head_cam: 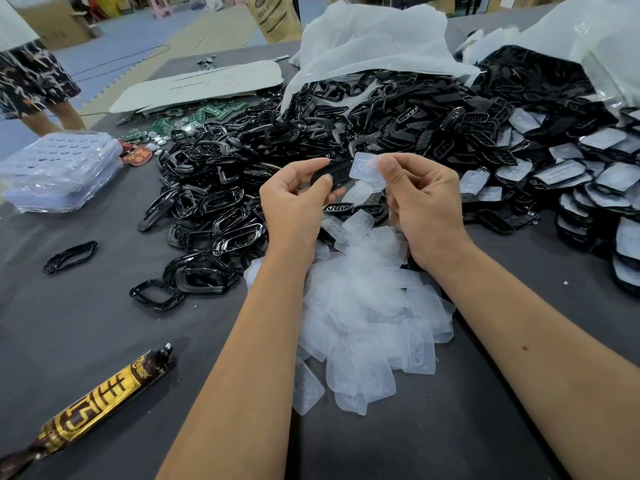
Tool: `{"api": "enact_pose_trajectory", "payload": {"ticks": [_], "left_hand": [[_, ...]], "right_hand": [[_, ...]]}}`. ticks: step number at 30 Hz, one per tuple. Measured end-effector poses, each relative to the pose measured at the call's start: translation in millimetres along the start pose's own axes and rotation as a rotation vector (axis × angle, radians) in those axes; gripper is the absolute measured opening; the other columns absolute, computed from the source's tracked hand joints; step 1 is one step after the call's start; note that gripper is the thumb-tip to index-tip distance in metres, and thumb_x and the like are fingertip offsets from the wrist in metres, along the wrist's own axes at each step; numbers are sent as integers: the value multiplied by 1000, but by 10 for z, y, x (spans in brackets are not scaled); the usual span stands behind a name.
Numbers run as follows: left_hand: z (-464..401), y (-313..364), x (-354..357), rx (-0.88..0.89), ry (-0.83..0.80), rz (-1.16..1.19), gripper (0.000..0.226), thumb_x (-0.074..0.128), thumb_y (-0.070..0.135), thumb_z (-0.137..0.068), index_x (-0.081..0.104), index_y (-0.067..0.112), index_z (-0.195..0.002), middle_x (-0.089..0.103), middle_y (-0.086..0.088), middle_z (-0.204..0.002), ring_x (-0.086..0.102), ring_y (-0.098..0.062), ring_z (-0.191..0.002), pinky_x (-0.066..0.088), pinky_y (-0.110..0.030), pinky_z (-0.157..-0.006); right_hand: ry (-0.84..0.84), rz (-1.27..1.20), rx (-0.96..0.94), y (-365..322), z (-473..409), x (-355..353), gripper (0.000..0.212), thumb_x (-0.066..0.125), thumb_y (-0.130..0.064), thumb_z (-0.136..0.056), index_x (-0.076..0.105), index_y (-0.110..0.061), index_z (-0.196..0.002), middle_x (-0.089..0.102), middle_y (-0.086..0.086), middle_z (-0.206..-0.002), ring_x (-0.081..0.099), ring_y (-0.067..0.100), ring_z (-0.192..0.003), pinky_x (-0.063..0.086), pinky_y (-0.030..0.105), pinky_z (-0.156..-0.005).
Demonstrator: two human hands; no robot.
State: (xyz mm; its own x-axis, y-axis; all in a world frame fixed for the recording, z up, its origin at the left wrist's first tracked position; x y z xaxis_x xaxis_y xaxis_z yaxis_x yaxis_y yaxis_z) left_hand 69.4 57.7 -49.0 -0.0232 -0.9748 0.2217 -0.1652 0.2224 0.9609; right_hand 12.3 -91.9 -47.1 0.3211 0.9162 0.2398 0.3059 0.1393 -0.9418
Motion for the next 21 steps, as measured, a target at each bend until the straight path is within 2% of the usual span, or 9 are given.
{"api": "enact_pose_trajectory", "payload": {"ticks": [3,5,7,9,11,15,19,21], "left_hand": [[-9,-13,0,-8,-5,-14,24,69,-9,-88,79,12,-95,77,-4,-79,78,-32,-77,59,-23,-68],[-14,-17,3,-5,-24,-27,24,70,-8,-88,80,13,-94,78,-8,-83,78,-33,-77,60,-27,-70],[-4,-18,17,-1,-61,-37,23,70,-7,-89,80,13,-93,77,-10,-87,76,-25,-75,60,-26,-70],[11,-17,33,-13,-97,-36,20,67,-2,-93,81,13,-93,76,-6,-87,73,-14,-77,59,-24,-69],[24,-7,44,-45,-118,-21,22,62,6,-97,82,13,-94,76,-2,-88,72,-12,-82,59,-25,-70],[42,31,53,-88,-149,62,34,52,16,-102,83,15,-90,79,-10,-93,76,-25,-86,61,-31,-70],[59,35,61,-83,-173,84,38,49,18,-104,83,14,-88,80,-13,-95,77,-29,-86,63,-32,-70],[60,30,66,-80,-183,72,36,49,20,-103,83,11,-91,78,-18,-96,77,-34,-88,62,-33,-70]], "right_hand": [[17,25,-3,-5,-1,0,20,65,-21,-103,76,-4,-98,65,6,-70,49,14,-50,41,23,-43],[25,37,3,4,-9,-11,23,66,-20,-102,77,0,-100,67,13,-79,56,19,-60,48,27,-50],[8,89,-20,21,-13,-25,11,69,-8,-98,77,-3,-103,69,10,-78,60,18,-64,52,27,-55],[-14,135,-46,39,-10,-27,19,72,0,-94,75,-9,-109,70,3,-74,64,16,-65,53,25,-56],[-5,169,-60,53,-11,-25,21,76,-1,-90,73,-12,-108,74,5,-75,69,18,-66,54,24,-58],[43,273,-114,66,-6,-11,9,80,-6,-88,71,-9,-88,76,7,-76,75,21,-66,56,25,-58],[62,363,-184,60,8,-5,8,82,-12,-87,75,-11,-84,75,2,-73,73,19,-65,59,31,-57],[90,446,-226,47,13,-2,7,83,-16,-86,77,-13,-84,74,-2,-73,71,15,-65,61,34,-62]]}}
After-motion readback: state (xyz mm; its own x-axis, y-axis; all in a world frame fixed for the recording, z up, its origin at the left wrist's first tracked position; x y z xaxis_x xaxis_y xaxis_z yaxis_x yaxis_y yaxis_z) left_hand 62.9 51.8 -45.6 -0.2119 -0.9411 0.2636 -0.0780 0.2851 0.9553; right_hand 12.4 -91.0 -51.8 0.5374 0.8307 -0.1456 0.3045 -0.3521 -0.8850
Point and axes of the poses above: each hand's wrist, its own z-axis away from the middle knuckle, its own x-axis out of the palm, y = z × x, the point moved 1 cm from there along -z, towards the middle knuckle
